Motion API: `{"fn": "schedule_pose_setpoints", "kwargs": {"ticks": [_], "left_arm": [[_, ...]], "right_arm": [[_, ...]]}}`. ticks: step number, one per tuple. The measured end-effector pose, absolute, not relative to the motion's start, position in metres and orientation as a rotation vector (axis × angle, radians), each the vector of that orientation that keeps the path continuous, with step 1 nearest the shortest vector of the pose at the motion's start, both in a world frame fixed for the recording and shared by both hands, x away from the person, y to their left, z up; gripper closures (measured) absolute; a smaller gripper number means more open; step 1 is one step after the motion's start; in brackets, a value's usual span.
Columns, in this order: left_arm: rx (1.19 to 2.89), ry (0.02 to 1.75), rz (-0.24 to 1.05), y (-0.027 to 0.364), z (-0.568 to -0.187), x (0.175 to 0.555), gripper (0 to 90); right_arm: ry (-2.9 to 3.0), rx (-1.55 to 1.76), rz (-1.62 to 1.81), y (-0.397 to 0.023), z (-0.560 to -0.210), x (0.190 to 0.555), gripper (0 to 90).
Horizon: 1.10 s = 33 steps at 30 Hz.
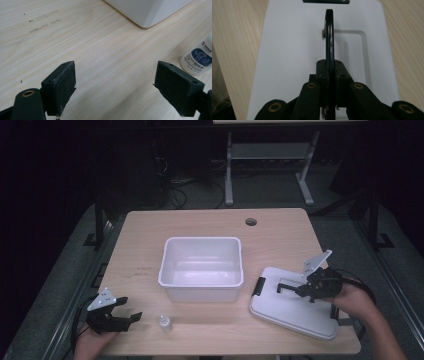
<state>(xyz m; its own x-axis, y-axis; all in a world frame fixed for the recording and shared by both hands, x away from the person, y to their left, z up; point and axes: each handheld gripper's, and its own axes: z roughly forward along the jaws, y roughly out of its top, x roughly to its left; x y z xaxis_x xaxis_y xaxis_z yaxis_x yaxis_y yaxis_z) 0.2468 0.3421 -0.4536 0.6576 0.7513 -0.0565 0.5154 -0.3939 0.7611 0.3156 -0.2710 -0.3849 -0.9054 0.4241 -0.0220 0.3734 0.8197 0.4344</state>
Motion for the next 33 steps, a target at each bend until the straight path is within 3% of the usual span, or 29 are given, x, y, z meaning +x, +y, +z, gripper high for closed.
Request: {"fn": "schedule_pose_setpoints", "kwargs": {"ticks": [25, 33], "left_arm": [[2.098, 0.972, 0.38, 0.341, -0.454, 0.246, 17.1], [2.105, 0.968, 0.375, 0.339, -0.454, 0.245, 17.0]], "right_arm": [[2.865, 0.648, 0.7, -0.264, -0.401, 0.322, 82.1], [2.849, 0.65, 0.706, -0.264, -0.394, 0.314, 72.0]]}}
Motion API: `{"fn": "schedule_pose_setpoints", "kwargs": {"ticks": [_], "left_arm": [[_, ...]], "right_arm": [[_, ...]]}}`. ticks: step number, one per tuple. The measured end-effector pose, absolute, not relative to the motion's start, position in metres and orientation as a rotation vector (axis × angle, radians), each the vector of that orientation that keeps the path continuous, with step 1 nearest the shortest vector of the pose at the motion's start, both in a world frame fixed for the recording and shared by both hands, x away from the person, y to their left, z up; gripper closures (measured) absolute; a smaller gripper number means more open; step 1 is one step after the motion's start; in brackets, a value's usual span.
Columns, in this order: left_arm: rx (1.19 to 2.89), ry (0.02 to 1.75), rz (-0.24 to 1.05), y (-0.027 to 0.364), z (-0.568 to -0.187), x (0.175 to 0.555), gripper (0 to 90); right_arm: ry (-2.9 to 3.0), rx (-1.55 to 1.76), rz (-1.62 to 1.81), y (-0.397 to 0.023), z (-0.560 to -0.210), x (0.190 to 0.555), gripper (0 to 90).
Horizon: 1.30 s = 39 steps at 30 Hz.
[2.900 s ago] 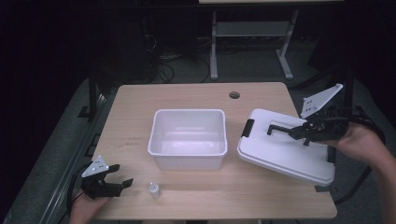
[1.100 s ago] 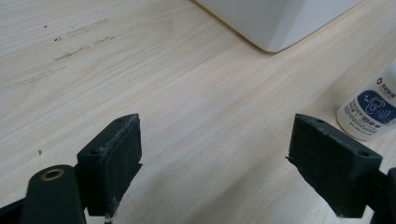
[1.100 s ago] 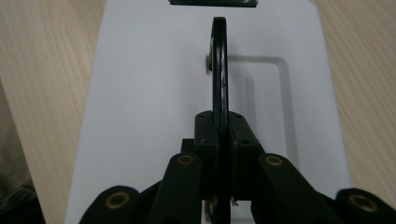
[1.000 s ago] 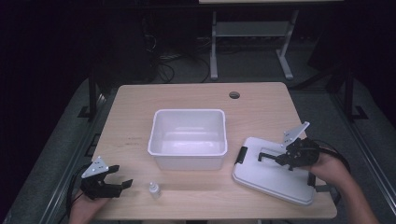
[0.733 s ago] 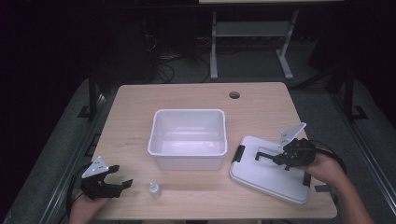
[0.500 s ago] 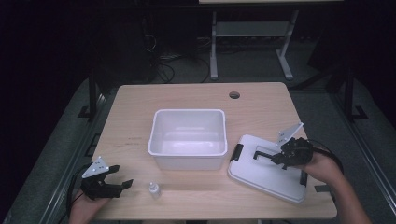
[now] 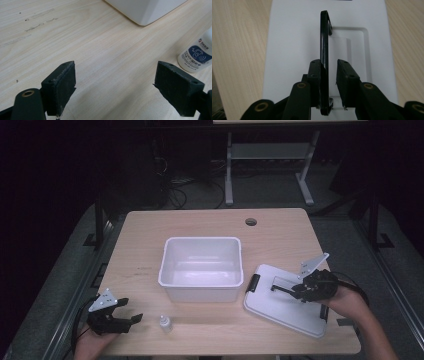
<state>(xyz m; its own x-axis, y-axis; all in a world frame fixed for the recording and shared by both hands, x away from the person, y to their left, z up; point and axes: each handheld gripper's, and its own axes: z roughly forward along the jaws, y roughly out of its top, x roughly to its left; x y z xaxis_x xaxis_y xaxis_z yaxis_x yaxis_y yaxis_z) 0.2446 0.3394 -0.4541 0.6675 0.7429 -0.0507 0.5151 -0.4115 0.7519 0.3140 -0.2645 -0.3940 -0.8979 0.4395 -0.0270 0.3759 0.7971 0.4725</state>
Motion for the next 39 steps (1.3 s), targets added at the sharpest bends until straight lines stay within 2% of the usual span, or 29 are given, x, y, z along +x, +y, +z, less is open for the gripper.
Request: {"fn": "schedule_pose_setpoints", "kwargs": {"ticks": [19, 39], "left_arm": [[2.19, 0.88, 0.336, 0.327, -0.441, 0.23, 17.5], [2.296, 0.725, 0.263, 0.305, -0.42, 0.218, 17.5]], "right_arm": [[2.828, 0.667, 0.717, -0.269, -0.385, 0.293, 53.4], [2.802, 0.712, 0.726, -0.275, -0.376, 0.267, 45.0]]}}
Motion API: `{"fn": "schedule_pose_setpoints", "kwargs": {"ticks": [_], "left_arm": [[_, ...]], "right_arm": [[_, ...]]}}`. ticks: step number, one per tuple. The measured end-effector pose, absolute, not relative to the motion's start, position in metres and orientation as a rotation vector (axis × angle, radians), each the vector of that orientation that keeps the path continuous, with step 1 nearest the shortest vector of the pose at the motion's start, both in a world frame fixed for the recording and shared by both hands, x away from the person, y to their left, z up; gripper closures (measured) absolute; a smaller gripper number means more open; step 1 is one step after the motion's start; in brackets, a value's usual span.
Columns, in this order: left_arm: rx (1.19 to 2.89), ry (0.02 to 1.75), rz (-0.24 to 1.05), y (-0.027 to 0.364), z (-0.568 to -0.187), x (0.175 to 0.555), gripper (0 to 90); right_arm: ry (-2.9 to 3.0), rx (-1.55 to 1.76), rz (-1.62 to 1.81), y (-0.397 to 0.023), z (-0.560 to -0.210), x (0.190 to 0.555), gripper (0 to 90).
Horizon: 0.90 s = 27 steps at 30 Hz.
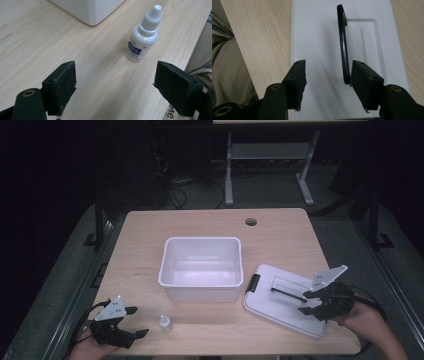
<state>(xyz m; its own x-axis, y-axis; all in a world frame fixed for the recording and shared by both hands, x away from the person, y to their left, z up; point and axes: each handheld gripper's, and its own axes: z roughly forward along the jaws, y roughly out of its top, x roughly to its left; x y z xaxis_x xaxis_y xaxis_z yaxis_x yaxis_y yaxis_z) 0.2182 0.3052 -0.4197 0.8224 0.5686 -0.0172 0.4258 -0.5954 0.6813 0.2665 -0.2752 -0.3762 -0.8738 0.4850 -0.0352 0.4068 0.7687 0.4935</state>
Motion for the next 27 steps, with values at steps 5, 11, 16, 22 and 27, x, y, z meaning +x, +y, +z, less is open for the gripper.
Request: {"fn": "schedule_pose_setpoints", "kwargs": {"ticks": [5, 11, 16, 22, 27], "left_arm": [[2.317, 0.669, 0.243, 0.297, -0.415, 0.217, 20.0], [2.336, 0.638, 0.225, 0.288, -0.413, 0.219, 21.2], [2.362, 0.612, 0.209, 0.28, -0.411, 0.222, 22.9], [2.4, 0.576, 0.186, 0.269, -0.409, 0.227, 24.6], [2.428, 0.558, 0.167, 0.26, -0.408, 0.231, 28.6]], "right_arm": [[2.809, 0.724, 0.726, -0.27, -0.379, 0.264, 44.1], [2.814, 0.737, 0.742, -0.27, -0.383, 0.259, 43.5], [2.813, 0.719, 0.752, -0.268, -0.386, 0.255, 42.9], [2.815, 0.723, 0.76, -0.267, -0.389, 0.254, 41.9], [2.812, 0.72, 0.773, -0.267, -0.393, 0.253, 41.2]]}}
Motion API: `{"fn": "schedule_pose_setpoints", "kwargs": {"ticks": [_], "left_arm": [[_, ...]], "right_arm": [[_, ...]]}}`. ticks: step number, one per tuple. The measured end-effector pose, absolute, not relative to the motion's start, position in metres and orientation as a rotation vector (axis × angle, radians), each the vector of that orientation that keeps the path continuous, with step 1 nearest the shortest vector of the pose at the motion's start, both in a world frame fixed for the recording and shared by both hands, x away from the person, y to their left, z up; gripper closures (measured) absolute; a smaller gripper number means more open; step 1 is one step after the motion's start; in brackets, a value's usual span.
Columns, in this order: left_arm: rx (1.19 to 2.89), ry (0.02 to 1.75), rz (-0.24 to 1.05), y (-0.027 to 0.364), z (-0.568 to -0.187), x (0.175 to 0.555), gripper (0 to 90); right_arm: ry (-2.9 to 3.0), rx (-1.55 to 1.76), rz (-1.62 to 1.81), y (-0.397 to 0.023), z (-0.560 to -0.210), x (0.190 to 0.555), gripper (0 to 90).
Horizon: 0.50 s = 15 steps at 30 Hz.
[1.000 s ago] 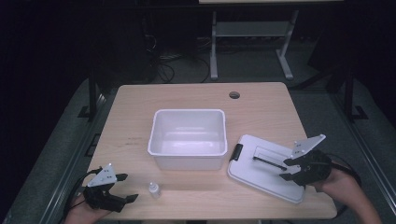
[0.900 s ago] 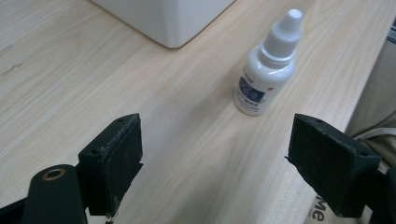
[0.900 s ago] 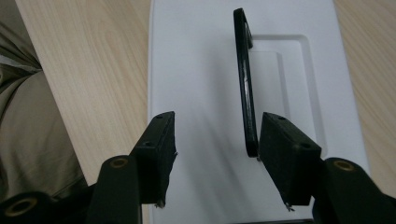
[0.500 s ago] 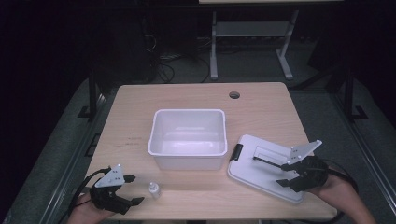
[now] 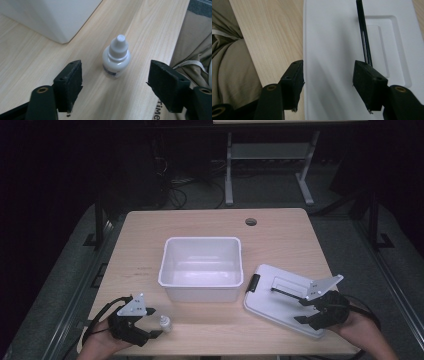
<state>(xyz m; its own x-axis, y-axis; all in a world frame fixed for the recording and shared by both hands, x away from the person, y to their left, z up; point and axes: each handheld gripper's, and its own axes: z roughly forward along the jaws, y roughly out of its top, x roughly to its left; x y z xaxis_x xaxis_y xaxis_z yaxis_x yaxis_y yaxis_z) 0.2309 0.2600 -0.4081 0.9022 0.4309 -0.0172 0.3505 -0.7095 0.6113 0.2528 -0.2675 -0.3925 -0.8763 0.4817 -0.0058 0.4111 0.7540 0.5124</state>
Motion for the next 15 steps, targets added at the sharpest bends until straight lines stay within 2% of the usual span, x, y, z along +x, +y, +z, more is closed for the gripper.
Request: {"fn": "schedule_pose_setpoints", "kwargs": {"ticks": [15], "left_arm": [[2.54, 0.526, 0.089, 0.241, -0.411, 0.244, 41.3]], "right_arm": [[2.798, 0.747, 0.8, -0.271, -0.399, 0.253, 36.8]]}}
